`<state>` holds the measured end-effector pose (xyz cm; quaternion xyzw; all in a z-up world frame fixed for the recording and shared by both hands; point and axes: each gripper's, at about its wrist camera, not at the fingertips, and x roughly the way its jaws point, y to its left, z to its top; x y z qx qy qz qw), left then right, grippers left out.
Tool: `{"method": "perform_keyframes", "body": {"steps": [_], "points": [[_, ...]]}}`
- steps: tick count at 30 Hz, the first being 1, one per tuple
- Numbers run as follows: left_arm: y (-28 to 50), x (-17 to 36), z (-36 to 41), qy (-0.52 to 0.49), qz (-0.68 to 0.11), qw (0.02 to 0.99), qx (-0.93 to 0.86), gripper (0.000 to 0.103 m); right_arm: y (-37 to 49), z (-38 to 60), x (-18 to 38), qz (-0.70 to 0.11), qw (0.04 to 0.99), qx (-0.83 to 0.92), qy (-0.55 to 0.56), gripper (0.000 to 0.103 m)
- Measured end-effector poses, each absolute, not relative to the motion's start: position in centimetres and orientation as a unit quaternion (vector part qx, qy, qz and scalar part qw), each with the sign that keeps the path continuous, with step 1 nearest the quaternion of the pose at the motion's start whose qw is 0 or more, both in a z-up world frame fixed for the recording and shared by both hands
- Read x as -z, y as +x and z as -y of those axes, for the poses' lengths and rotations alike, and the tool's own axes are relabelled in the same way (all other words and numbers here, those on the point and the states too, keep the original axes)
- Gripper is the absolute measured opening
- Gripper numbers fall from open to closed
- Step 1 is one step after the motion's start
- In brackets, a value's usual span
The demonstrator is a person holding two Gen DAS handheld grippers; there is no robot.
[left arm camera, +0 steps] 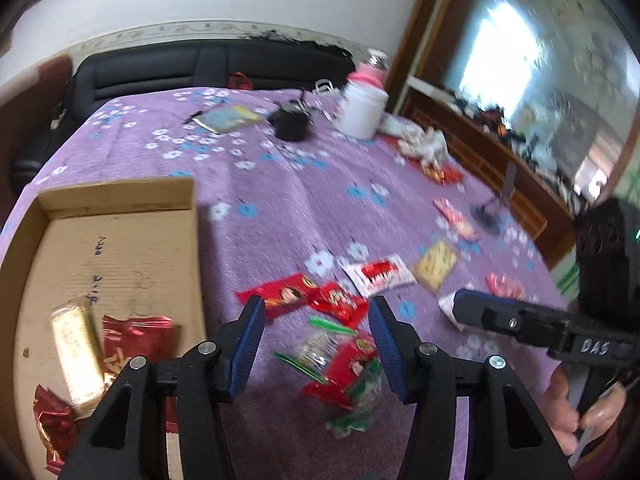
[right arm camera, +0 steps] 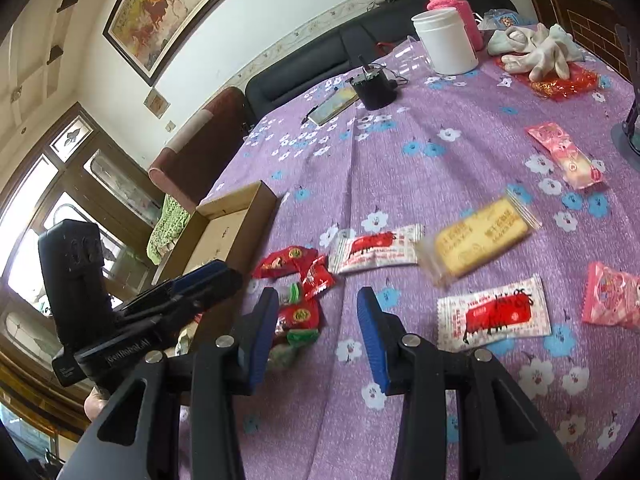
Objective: Organize snacks
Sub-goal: 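Move both grippers back to the snack pile toward the green-wrapped snacks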
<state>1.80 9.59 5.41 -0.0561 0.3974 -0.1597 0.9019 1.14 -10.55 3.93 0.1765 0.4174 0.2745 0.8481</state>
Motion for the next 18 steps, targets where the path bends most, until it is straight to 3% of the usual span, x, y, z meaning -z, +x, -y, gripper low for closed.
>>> {"method": "perform_keyframes", "body": {"steps": [4,6,18], "points": [[1.9,-4.2,-8.6,-0.037,-0.426,0.890,0.157,0.056,0.8,10.9,-3.8,-0.416,0.848,-0.277,0.175,0.039],[2.2,-3.2,-8.1,-0.027,-0.448,0.882,0.146,0.043,0.6,11.3,-3.8,-0.415,0.849,-0.278,0.176,0.039],[1.7,-2.2,-6.2,-0.009,-0.464,0.871,0.158,0.043,1.2,15.4,-3.6,-0.412,0.859,-0.230,0.196,0.039]]}}
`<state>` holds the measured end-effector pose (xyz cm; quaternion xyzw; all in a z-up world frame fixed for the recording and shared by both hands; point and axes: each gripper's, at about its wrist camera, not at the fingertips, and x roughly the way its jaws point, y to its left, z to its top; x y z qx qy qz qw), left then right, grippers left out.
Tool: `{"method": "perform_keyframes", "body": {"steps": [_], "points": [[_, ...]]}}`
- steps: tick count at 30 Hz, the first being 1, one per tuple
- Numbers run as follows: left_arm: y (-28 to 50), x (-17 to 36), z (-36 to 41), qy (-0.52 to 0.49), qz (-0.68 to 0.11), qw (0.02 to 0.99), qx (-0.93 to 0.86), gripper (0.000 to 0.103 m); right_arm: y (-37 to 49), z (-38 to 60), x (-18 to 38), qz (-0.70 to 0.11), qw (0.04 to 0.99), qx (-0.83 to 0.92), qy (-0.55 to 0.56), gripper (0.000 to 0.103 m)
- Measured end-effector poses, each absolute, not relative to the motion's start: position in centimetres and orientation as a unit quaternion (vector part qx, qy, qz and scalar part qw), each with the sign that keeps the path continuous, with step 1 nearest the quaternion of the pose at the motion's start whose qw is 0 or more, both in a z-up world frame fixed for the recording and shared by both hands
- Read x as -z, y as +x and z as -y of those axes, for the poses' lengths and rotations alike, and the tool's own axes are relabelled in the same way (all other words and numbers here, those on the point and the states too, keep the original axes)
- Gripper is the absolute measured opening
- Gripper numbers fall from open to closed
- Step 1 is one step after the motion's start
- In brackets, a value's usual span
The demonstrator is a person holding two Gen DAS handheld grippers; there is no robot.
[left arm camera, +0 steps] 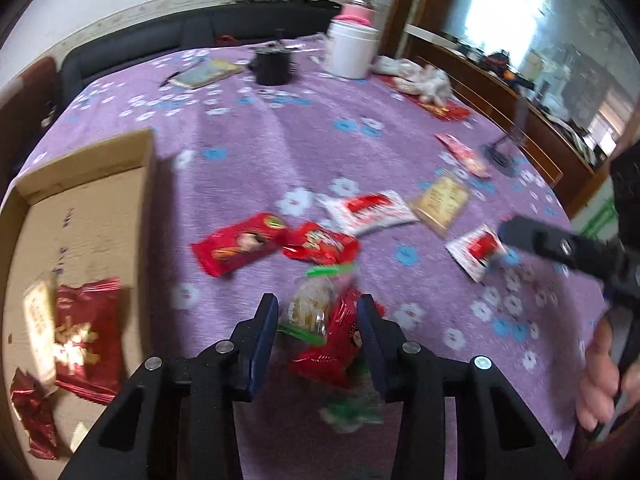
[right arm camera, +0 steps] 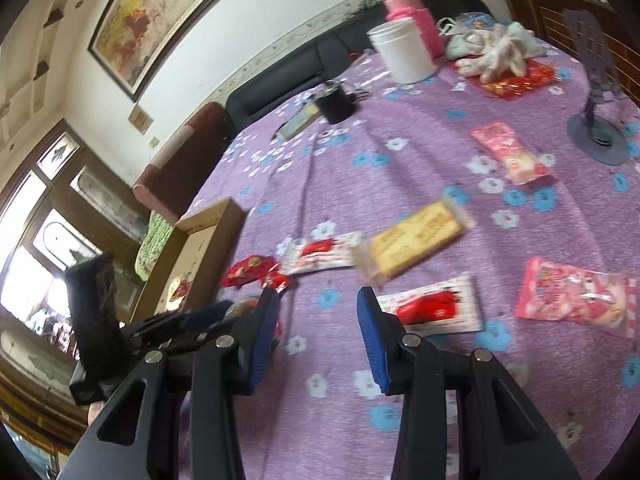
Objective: Organize snacks
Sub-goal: 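Move both grippers back to the snack pile toward the green-wrapped snacks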
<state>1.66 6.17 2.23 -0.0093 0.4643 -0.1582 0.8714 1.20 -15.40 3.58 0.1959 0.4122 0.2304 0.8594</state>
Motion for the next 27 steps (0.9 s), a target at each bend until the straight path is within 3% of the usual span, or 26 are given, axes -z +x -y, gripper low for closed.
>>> {"method": "perform_keyframes", "body": {"steps": [11,15,21,24,27], "points": [[1.8,-2.2,-6.2,-0.037,-0.467,0.866,0.176,0.043,4.0,17.3,-0.9,-0.434,0.868,-0.166,0.176,0.043],[1.8,-2.3,-6.2,-0.045,-0.465,0.866,0.177,0.043,3.3,16.7,-1.2,-0.446,0.858,-0.190,0.172,0.049],[1.8,-2.3,-6.0,-0.044,-0.463,0.867,0.179,0.043,1.5,15.7,-1.5,-0.476,0.811,-0.284,0.185,0.049],[1.5,-2.6,-5.8,-0.041,-0.451,0.871,0.189,0.042,0.9,16.1,-2.7,-0.453,0.847,-0.249,0.123,0.049],[1.2,-2.9,-5.3,-0.031,-0.443,0.875,0.194,0.035,0.6,15.4,-3.0,-0.452,0.851,-0.256,0.072,0.051]]}}
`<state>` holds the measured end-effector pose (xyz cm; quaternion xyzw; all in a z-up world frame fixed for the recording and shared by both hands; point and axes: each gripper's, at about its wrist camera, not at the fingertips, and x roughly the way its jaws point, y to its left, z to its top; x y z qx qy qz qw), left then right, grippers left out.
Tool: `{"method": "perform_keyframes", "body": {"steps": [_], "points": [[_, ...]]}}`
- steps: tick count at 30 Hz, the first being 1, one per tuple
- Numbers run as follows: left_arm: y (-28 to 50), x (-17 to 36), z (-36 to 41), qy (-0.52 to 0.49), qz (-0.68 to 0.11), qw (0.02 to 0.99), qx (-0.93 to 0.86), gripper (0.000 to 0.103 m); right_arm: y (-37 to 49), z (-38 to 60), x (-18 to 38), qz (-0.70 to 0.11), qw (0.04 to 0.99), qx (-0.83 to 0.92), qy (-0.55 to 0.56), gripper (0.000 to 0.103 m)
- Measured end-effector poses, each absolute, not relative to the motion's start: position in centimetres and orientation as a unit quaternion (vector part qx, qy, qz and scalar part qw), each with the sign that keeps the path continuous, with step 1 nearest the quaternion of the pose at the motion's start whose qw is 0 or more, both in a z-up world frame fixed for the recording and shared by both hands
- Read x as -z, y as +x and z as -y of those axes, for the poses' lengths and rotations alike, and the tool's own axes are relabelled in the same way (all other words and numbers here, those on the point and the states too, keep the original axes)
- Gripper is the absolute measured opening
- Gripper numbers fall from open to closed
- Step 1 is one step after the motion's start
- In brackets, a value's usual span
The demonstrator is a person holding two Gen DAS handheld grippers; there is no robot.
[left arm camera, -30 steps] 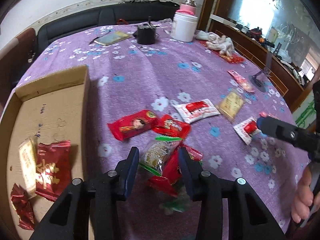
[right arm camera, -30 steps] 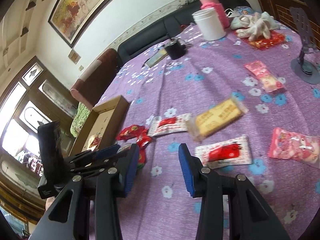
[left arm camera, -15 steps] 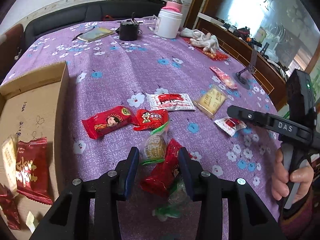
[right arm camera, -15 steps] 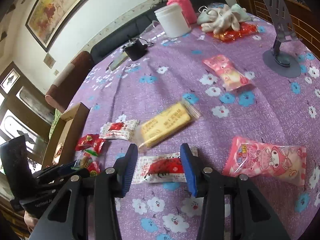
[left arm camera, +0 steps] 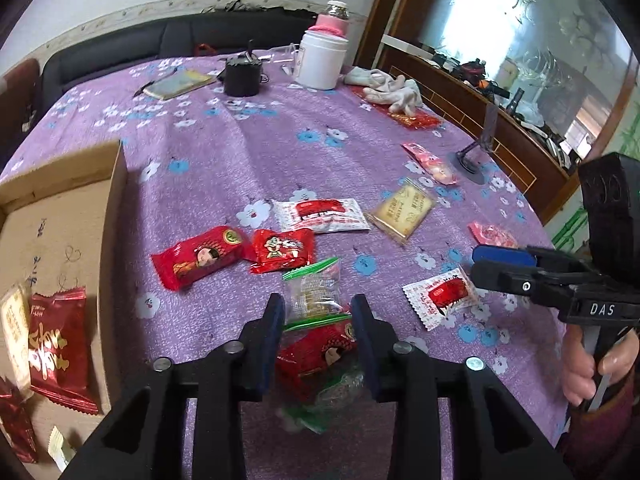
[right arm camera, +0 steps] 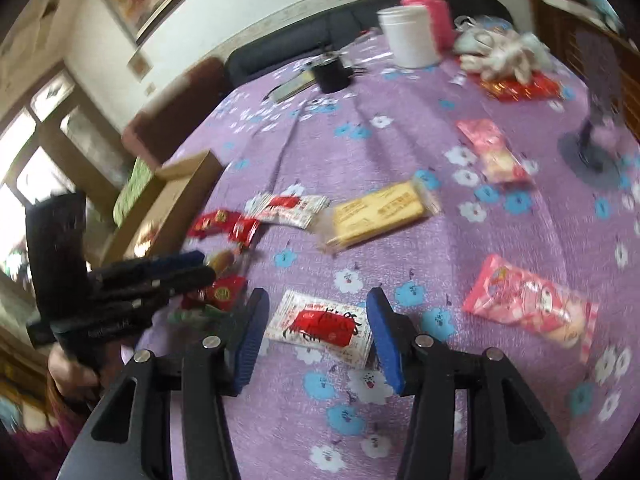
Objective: Organize snacks
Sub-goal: 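Move both grippers back to the snack pile toward the green-wrapped snacks, then grasp the clear green-strip pastry bag with left gripper while right grasps white floral packet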
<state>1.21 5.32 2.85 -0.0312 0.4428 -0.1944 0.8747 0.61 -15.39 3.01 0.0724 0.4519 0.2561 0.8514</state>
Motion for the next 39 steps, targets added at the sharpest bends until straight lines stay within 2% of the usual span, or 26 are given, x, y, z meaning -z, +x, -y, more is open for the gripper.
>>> {"method": "perform_keyframes", "body": {"steps": [6,13,14,17,18,19,21,24,29,35,39], "points": [[1.5,-2.8,-5.6,-0.036,-0.440,0.878,0.184,0.035,-0.2,12.7,-3.3,-0.438,0.854,-0.275,-0.047,0.064],[2.3,-1.5,-4.7,-0.018,-0.463,0.871,0.166,0.035,0.3,11.3,-1.6,-0.443,0.839,-0.289,-0.126,0.064],[2.3,-1.3,-4.5,-0.011,-0.462,0.871,0.165,0.035,0.4,11.2,-1.2,-0.449,0.836,-0.288,-0.130,0.063],[2.0,-1.4,-4.1,0.004,-0.457,0.874,0.165,0.035,0.2,10.8,-0.4,-0.442,0.839,-0.274,-0.159,0.047],[1.9,-1.5,-4.0,0.006,-0.452,0.877,0.166,0.035,0.0,10.9,-0.5,-0.441,0.839,-0.276,-0.159,0.032],[1.9,-1.6,-4.0,0.006,-0.449,0.878,0.166,0.035,0.0,11.0,-0.6,-0.445,0.840,-0.269,-0.152,0.021],[1.8,-1.9,-4.3,-0.003,-0.442,0.882,0.167,0.035,0.2,11.2,-0.7,-0.447,0.846,-0.250,-0.148,0.014],[1.8,-2.5,-5.1,-0.022,-0.431,0.887,0.164,0.035,1.0,12.4,-0.8,-0.460,0.851,-0.235,-0.099,0.010],[1.7,-3.7,-6.3,-0.056,-0.405,0.898,0.161,0.035,1.9,13.1,-2.9,-0.450,0.857,-0.251,0.020,0.010],[1.0,-5.5,-8.5,-0.111,-0.357,0.915,0.150,0.035,2.7,9.7,-6.6,-0.386,0.886,-0.247,0.067,0.010],[0.6,-6.3,-10.1,-0.135,-0.331,0.925,0.127,0.035,2.8,7.3,-6.5,-0.347,0.900,-0.250,0.082,0.010]]}}
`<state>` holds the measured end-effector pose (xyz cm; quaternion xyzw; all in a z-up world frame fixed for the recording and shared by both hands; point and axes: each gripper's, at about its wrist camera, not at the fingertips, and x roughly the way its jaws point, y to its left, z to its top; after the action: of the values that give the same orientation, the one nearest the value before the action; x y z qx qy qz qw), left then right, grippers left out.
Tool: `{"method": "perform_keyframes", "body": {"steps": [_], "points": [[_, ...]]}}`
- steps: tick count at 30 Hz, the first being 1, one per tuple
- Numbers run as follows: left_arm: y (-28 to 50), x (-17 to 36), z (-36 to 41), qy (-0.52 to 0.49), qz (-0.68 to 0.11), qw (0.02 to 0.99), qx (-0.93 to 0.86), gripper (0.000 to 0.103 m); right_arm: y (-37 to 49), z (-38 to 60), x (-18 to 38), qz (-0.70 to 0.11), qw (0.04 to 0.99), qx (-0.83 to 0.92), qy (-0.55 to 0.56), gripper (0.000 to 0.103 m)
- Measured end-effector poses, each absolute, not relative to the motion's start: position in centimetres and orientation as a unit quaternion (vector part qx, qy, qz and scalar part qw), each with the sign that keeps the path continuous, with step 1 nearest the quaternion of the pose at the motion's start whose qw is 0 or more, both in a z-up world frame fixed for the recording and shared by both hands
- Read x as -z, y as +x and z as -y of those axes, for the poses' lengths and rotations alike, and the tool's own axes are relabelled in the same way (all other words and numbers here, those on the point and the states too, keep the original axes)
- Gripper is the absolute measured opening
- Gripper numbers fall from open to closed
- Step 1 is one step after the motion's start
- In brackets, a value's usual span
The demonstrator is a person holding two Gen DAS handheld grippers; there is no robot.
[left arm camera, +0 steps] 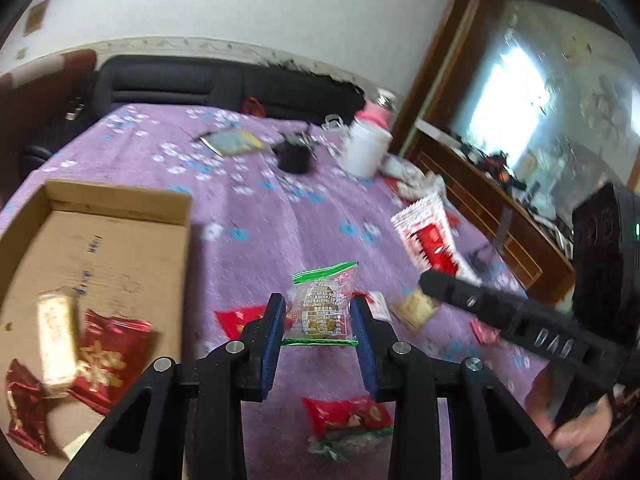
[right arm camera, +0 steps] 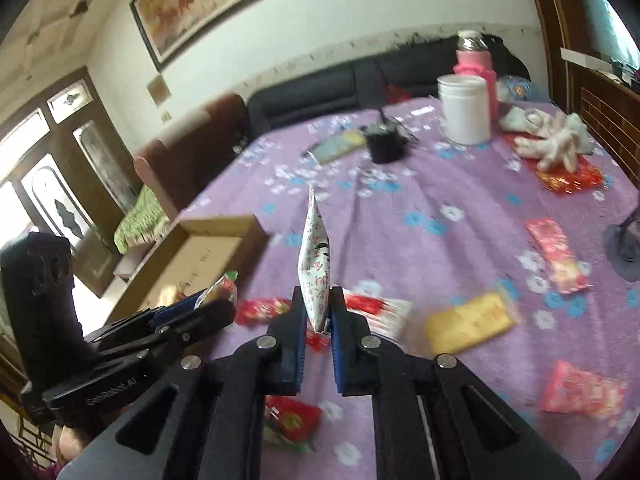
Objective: Organize snacks
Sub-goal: 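Grasp the clear green-strip pastry bag with left gripper while right grasps white floral packet, then carry the pastry bag and white floral packet over the cardboard box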
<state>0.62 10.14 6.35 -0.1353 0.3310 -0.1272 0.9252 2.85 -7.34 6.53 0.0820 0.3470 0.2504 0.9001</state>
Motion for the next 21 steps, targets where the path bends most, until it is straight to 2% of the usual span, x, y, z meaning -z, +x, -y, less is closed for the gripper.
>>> {"method": "perform_keyframes", "body": {"steps": [6,21], "points": [[0.7,-6.7,-10.2,-0.125,-0.321,0.932,0.110,0.035,2.9,6.2,-4.1,-0.367,0.885,-0.278,0.073,0.010],[0.0,-6.8,-10.3,-0.106,-0.308,0.941,0.087,0.035,1.5,5.4,-4.6,-0.348,0.879,-0.318,0.072,0.010]]}}
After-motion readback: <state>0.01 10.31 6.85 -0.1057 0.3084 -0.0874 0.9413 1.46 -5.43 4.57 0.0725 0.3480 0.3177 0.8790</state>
